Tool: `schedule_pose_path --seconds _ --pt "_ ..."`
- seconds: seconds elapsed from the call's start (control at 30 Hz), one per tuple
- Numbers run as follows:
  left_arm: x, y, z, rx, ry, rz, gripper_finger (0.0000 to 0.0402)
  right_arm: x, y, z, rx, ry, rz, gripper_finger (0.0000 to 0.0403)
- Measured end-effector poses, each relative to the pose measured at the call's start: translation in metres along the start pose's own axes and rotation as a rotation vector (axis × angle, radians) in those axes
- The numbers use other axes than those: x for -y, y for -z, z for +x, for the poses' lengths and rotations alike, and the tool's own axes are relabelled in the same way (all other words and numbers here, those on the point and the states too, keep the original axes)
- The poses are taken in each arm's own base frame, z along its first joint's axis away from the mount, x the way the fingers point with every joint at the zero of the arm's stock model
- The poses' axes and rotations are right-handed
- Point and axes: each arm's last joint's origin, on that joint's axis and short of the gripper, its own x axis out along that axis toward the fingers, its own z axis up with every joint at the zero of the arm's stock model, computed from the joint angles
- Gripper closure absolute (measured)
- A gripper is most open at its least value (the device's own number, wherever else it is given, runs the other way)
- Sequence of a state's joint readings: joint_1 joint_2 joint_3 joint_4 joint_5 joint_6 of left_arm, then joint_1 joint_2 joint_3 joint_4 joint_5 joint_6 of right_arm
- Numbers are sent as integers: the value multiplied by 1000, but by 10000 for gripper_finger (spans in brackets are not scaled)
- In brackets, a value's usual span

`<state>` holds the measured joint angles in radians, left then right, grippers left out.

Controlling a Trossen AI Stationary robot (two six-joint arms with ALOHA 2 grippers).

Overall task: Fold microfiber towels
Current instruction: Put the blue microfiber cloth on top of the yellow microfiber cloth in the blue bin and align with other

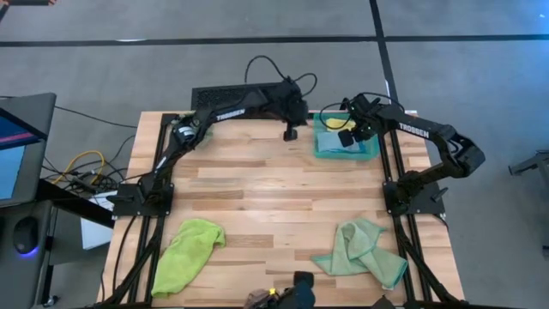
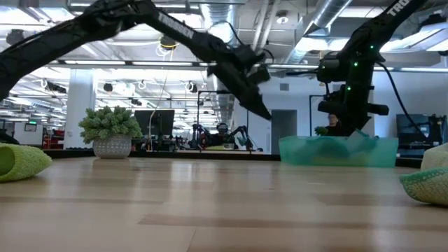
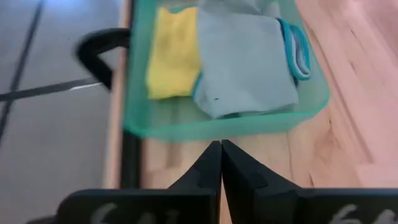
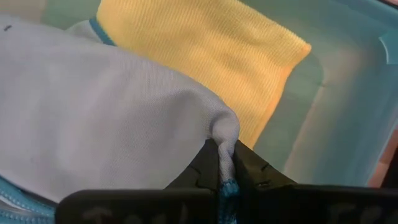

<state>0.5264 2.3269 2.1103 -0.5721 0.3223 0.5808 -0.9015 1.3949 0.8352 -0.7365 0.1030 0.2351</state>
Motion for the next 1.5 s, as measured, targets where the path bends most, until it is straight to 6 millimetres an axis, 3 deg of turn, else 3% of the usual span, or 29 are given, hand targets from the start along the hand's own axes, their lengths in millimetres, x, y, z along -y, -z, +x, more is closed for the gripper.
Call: schedule_pose_path --seconds 0.2,0.33,0.6,0.73,0.93,1.17,1.33,1.5 --pt "9 -13 -44 -58 -29 -28 401 1 -2 0 15 -1 15 366" --pt "17 -16 -84 -9 -81 -41 401 1 -2 0 15 0 5 363" --pt "69 12 -131 123 -195 -51 401 1 -1 0 10 4 -20 303" --pt "97 32 -139 142 -209 -63 401 3 -3 -7 -7 63 -33 247" --pt "121 49 -154 157 -217 -86 401 4 -16 -39 -44 94 -63 166" --pt "140 64 -164 174 -201 -79 401 -2 -35 -71 40 71 -108 143" --pt "148 68 -163 172 -175 -72 401 -25 -45 -65 149 -48 -328 143" --pt "156 72 -158 162 -151 -63 401 -53 -57 -42 197 -170 -496 143"
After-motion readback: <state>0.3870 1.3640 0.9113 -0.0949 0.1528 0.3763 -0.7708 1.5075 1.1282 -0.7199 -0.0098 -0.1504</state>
